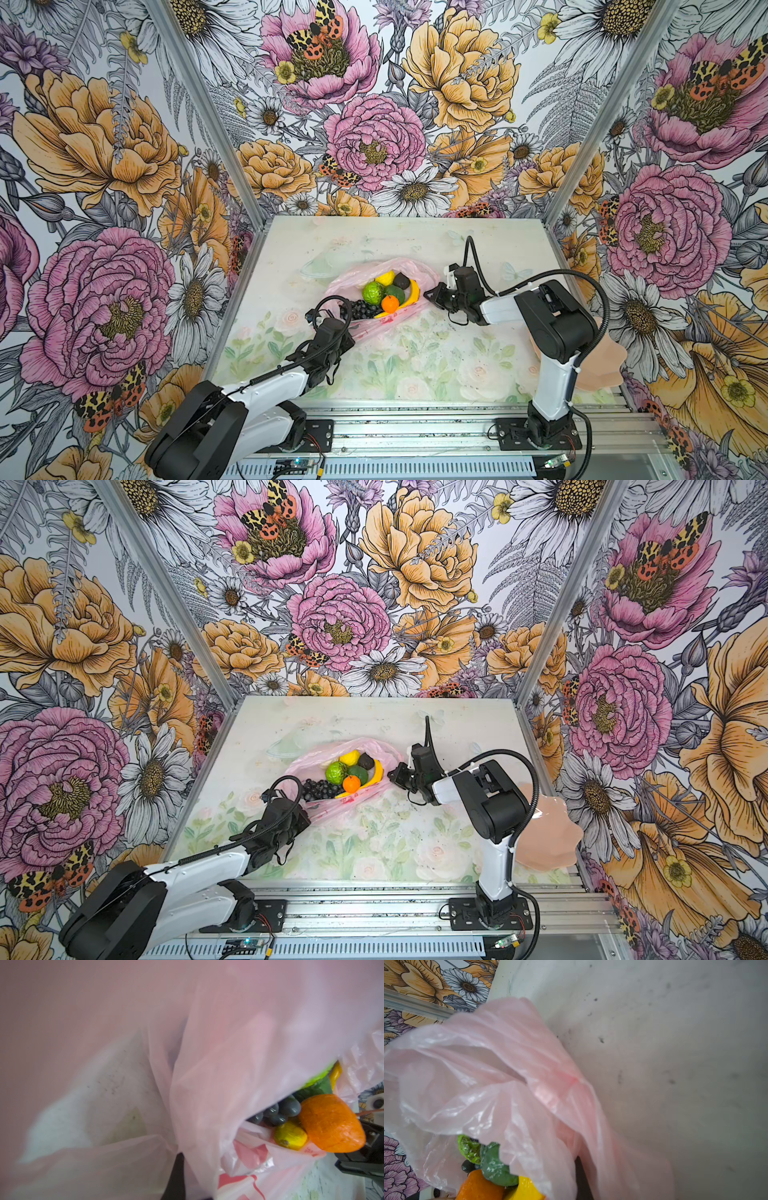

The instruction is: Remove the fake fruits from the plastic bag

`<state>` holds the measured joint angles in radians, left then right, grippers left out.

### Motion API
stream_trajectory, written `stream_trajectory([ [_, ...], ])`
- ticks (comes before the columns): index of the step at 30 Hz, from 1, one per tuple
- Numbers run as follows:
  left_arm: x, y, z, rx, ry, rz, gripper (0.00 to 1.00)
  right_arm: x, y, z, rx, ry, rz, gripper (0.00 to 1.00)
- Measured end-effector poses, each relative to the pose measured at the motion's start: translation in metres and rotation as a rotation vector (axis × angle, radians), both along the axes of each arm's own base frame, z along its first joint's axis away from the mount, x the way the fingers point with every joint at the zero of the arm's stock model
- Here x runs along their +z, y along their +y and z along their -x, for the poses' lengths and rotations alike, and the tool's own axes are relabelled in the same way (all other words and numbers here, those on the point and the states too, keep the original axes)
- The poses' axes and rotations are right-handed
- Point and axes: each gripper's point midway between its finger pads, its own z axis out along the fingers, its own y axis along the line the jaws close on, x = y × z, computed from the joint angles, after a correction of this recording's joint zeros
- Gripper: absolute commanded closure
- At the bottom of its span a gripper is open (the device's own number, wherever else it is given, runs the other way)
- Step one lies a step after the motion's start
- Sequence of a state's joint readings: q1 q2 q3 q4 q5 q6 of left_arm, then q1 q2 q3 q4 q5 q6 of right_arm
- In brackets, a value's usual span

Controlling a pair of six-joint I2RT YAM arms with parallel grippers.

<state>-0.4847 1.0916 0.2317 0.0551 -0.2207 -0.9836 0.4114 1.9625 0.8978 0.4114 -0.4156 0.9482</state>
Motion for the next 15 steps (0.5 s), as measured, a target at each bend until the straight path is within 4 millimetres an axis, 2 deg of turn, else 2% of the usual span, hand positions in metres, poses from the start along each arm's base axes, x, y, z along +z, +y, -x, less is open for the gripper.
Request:
stream_trajectory([
  [4,-0.001,0.029,0.001,0.087,-0.019,0.02,1.0,0.008,0.049,-0.032,0.064,-0.038,-0.013,1.0],
  [7,-0.008,0.037,0.005,0.11,0.008,0.008,1.0,0.015,0.083,-0.055,0.092,-0.065,-0.017,1.0],
  [11,-0.014,0.04,0.003,0.115,0.035,-0.014,1.0,0.023,0.107,-0.077,0.109,-0.082,-0.013,0.96],
  [12,-0.013,0.041,-0.001,0.117,0.041,-0.019,1.0,0.024,0.11,-0.082,0.113,-0.081,-0.009,0.93],
  [15,-0.013,0.046,-0.013,0.114,0.065,-0.032,1.0,0.028,0.118,-0.097,0.113,-0.081,0.005,0.67],
])
